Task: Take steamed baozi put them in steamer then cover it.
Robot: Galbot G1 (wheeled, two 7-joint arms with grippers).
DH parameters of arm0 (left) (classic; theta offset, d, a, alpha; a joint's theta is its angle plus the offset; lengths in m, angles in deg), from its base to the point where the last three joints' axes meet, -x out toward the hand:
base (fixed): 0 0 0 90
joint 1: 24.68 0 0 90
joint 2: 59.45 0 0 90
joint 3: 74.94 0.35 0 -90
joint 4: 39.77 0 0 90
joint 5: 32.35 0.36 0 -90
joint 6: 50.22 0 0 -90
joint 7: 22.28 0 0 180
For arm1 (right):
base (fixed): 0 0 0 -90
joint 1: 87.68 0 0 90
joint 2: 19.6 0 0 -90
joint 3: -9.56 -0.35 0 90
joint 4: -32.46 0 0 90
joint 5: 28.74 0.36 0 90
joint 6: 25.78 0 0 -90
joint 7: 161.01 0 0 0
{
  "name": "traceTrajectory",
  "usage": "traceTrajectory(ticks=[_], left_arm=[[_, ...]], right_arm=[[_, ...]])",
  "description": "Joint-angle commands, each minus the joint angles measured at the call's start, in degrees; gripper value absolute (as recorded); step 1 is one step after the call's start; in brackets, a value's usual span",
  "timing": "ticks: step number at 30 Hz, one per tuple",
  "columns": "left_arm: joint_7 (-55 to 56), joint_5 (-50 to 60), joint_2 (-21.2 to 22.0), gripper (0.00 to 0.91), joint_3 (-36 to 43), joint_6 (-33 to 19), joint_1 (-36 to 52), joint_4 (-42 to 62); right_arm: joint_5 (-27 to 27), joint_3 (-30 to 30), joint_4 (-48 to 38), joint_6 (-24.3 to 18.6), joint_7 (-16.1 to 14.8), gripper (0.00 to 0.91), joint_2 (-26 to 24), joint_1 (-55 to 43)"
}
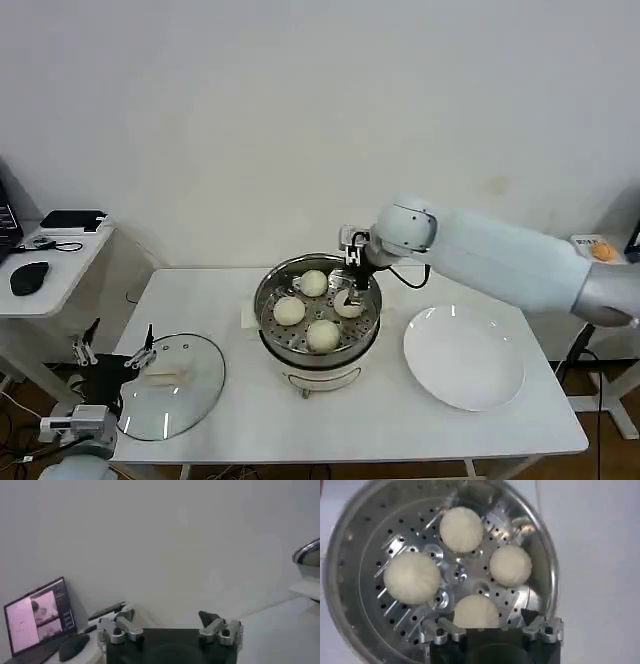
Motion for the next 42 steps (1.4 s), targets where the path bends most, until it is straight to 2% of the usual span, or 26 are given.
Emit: traceTrajectory(ticks=[1,3,6,7,8,9,10,12,13,14,15,16,18,20,24,26,30,31,32,35,38,42], left_arm=[[0.0,0.3,0.2,0.907,0.2,-0.1,0.0,0.3],[0.0,0.4,0.4,0.907,0.3,-0.2,0.1,0.4],[0.0,0.7,0.6,0.907,0.6,-0.3,0.3,0.9],[0.0,0.8,0.6,0.907,0.7,-0.3,0.4,1.0],[0.0,1.0,0.7,0.907,0.8,-0.4,0.6,1.2],[0.1,1.1,0.8,0.907,0.9,-0.5,0.7,1.3],[0.2,1.2,1.0,0.907,1.0,-0.6,0.8,1.3],[0.5,1.3,1.3,0.907,1.0,-1.6,0.9,1.5],[0.5,1.5,1.4,0.907,1.0,-1.6,0.9,1.6],[0.5,1.5,1.4,0.907,1.1,-1.7,0.8,1.8],[0.5,1.8,1.2,0.907,1.1,-2.0,0.8,2.0],[0.5,2.0,1.2,0.907,1.0,-2.1,0.8,2.2],[0.5,3.1,1.2,0.907,1.1,-2.6,0.9,2.6],[0.4,4.8,1.3,0.907,1.4,-3.2,0.9,2.9],[0.1,8.1,1.2,0.907,2.1,-4.5,0.9,3.6],[0.1,10.1,1.1,0.907,2.4,-5.1,1.0,4.2],[-0.2,13.9,0.5,0.907,2.8,-6.0,1.0,5.0],[-0.3,16.4,0.4,0.907,2.8,-6.5,0.9,5.3],[-0.3,19.1,0.3,0.907,2.8,-7.2,0.9,5.7],[-0.5,30.6,0.4,0.907,2.1,-9.1,0.7,7.0],[-1.0,38.6,0.0,0.907,1.7,-9.1,-0.1,8.2],[-2.2,49.6,-1.4,0.907,1.4,-8.9,-1.3,10.1]], right_arm=[[-5.6,-12.7,11.5,-5.3,19.8,0.907,-7.5,12.0],[-6.4,-18.4,14.0,-7.3,26.7,0.907,-8.8,20.0],[-10.5,-27.1,16.1,-12.6,32.2,0.907,-10.1,29.8],[-12.6,-31.6,16.4,-16.0,35.5,0.907,-10.2,35.5],[-13.9,-34.3,16.3,-18.4,37.5,0.907,-10.1,39.2],[-17.7,-38.8,16.3,-20.9,38.7,0.907,-9.5,46.4],[-19.5,-41.1,16.3,-22.2,39.5,0.907,-8.8,49.4],[-25.2,-48.4,16.3,-28.0,42.4,0.907,-6.5,57.6],[-25.9,-52.9,16.4,-29.2,43.2,0.907,-5.8,60.1],[-27.0,-56.2,16.6,-29.8,43.3,0.907,-4.7,62.7],[-29.0,-61.3,17.3,-32.4,43.1,0.907,-2.5,69.8],[-29.2,-62.5,17.6,-33.3,43.3,0.907,-1.9,71.5],[-30.4,-71.9,19.2,-36.6,42.6,0.907,3.0,79.5],[-31.1,-78.6,20.2,-38.4,41.3,0.907,6.0,84.0],[-30.0,-88.1,20.6,-42.8,39.1,0.907,11.7,90.8],[-28.9,-92.3,20.4,-44.5,37.0,0.907,14.8,93.1],[-25.5,-98.4,19.9,-47.4,32.8,0.907,18.4,96.6],[-23.9,-99.6,19.6,-48.4,30.3,0.907,19.4,97.6],[-22.5,-100.2,19.5,-48.8,29.7,0.907,19.7,98.2],[-16.2,-103.4,19.9,-47.3,25.5,0.907,21.0,101.2],[-13.2,-104.7,20.9,-44.7,24.6,0.907,21.8,103.7],[-13.2,-105.6,22.0,-42.4,26.0,0.907,22.2,106.9]])
